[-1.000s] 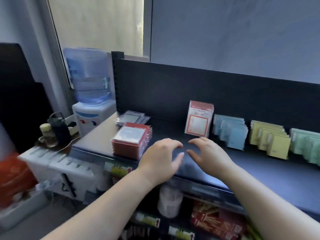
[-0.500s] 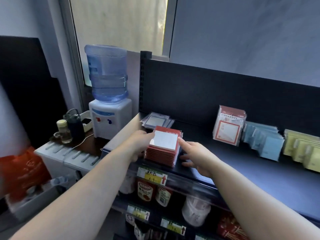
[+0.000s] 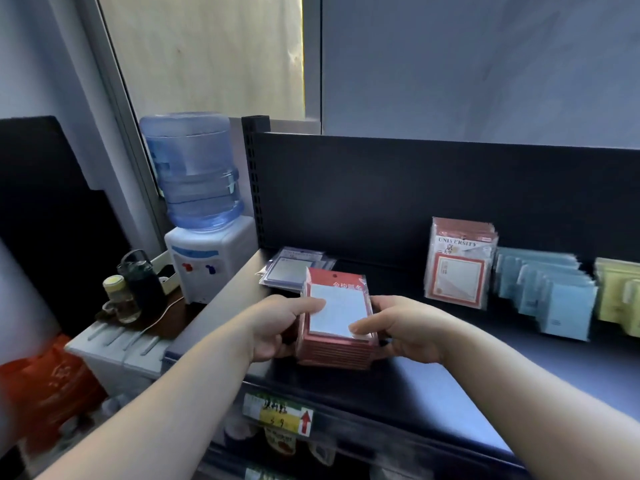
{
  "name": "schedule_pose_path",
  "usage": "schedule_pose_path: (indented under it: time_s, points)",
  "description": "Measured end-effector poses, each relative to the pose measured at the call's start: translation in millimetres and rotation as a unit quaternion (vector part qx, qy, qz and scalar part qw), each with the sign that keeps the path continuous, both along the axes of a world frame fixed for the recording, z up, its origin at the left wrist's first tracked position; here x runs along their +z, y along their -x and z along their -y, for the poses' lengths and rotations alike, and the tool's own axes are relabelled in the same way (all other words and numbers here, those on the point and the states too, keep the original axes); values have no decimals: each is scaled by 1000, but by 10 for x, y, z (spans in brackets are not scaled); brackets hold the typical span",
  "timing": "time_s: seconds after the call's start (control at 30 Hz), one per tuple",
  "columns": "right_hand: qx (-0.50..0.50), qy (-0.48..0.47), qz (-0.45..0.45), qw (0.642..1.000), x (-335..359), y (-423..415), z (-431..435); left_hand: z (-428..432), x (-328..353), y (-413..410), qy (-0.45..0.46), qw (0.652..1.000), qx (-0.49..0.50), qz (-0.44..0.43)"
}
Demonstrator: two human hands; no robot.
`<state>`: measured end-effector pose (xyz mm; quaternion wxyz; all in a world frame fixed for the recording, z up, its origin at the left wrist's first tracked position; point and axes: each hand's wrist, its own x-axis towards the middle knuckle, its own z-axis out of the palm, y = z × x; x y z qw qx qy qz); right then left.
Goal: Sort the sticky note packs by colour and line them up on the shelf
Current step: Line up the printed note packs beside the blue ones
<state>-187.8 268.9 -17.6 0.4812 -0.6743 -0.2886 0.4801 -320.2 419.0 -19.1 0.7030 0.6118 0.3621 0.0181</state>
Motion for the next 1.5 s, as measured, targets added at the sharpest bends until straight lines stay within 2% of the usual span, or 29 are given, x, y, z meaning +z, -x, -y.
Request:
schedule_pose_path:
  time_s: [0.13,0.23,0.4,0.5,0.63,0.73,0.93,1.2,1.4,1.5]
  points:
    - [-27,-23,29,999,2,-128,64,20,-37,-209,0,998,-14,60]
    - [-77,-62,91,991,-13,-232,58,-28,13,-436,-43,990,-62,118]
    - [-184,-70,270,943,-134,-391,11,-144,-65,-873,-183,956,-126,190]
    - [-222,-52,316,921,-193,-478,-88,-227,-158,-1140,-231,942,-145,195]
    - [-259,-29,314,913,-200,-607,-282,-268,-209,-1411,-246,941,-118,201]
    - [-280,-33,299,912,-239,-620,-415,-255,-271,-1540,-225,948,-83,209]
    - [-294,-48,320,899,-299,-616,-488,-202,-424,-1553,-223,948,-63,220]
    - [-317,-49,329,888,-328,-614,-491,-172,-450,-1540,-228,954,-27,190]
    - [-348,-38,351,869,-375,-566,-493,-140,-368,-1484,-252,952,-33,172]
    - [-364,-32,384,848,-368,-489,-464,-125,-283,-1417,-265,950,-35,164]
